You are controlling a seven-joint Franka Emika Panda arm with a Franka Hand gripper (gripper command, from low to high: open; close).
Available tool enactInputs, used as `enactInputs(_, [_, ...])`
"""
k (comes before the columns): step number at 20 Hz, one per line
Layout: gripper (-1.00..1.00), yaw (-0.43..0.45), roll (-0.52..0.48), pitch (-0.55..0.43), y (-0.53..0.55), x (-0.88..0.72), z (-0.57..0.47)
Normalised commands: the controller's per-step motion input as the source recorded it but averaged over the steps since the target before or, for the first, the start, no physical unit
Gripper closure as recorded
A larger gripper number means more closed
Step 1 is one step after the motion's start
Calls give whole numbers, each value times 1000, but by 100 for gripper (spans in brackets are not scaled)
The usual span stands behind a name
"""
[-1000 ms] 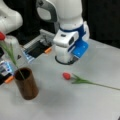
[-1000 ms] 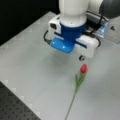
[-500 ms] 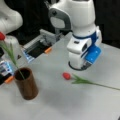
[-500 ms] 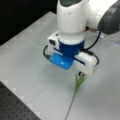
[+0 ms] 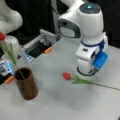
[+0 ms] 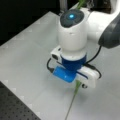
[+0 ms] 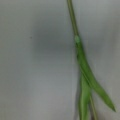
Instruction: Flower insertion into a vase
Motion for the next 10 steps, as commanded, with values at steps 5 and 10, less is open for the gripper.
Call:
enactInputs(5, [-100, -126, -152, 31, 130, 248, -243])
enactInputs(10, [-100, -21, -208, 64, 31, 156, -204])
